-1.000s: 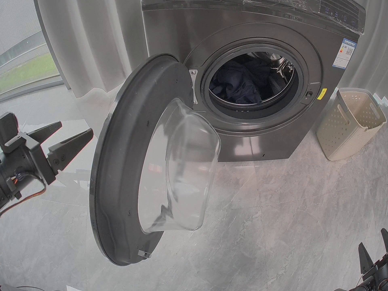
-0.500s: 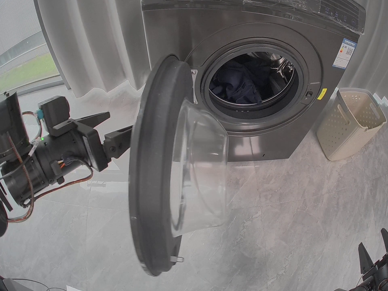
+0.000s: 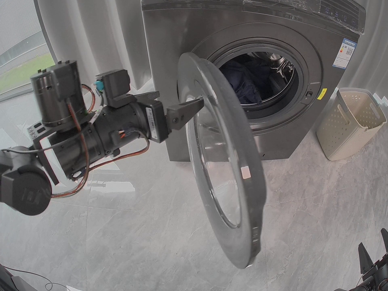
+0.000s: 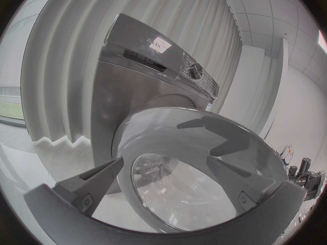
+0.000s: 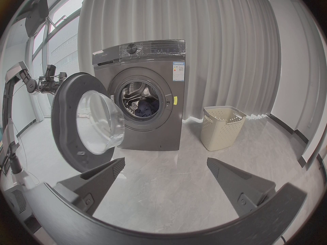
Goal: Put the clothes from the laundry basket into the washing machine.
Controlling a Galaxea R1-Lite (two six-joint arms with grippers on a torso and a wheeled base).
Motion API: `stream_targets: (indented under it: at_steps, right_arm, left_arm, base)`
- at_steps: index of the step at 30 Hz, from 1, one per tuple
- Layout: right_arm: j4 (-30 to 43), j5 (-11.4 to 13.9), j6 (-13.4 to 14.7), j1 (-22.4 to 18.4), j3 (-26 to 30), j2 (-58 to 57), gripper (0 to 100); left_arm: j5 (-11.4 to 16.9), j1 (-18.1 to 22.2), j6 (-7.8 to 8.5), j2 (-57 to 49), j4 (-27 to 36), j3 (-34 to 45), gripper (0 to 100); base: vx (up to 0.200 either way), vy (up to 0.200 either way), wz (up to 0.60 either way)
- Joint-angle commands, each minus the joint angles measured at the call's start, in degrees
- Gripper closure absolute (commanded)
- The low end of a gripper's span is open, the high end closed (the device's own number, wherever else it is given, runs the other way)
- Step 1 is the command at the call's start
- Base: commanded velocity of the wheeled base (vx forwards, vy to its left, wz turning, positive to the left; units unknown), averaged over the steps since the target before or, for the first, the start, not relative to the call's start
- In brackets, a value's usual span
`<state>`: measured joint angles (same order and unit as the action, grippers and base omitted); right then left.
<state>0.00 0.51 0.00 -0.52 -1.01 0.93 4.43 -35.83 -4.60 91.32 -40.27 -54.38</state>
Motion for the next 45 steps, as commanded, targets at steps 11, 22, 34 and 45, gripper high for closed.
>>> stream_targets:
  at_steps: [11, 22, 34, 45]
  right_arm:
    - [0.0, 0.0, 0.0, 0.0, 1.0, -0.9, 0]
    - [0.0, 0.0, 0.0, 0.0, 1.0, -0.9, 0]
    - [0.0, 0.0, 0.0, 0.0, 1.0, -0.9, 0]
    - [0.0, 0.0, 0.0, 0.0, 1.0, -0.9, 0]
  left_arm:
    - [-1.2, -4.6, -0.50, 13.3, -0.6, -14.9, 0]
    - [-5.7, -5.3, -5.16, 22.1, -1.1, -27.8, 0]
    - [-12.4, -4.2, -9.29, 19.1, 1.3, -27.5, 0]
    - [-14.0, -5.0, -11.84, 23.9, 1.2, -34.3, 0]
  base:
    - [0.000, 0.000, 0.00]
    - [0.000, 0.000, 0.00]
    - [0.000, 0.000, 0.00]
    - [0.000, 0.000, 0.00]
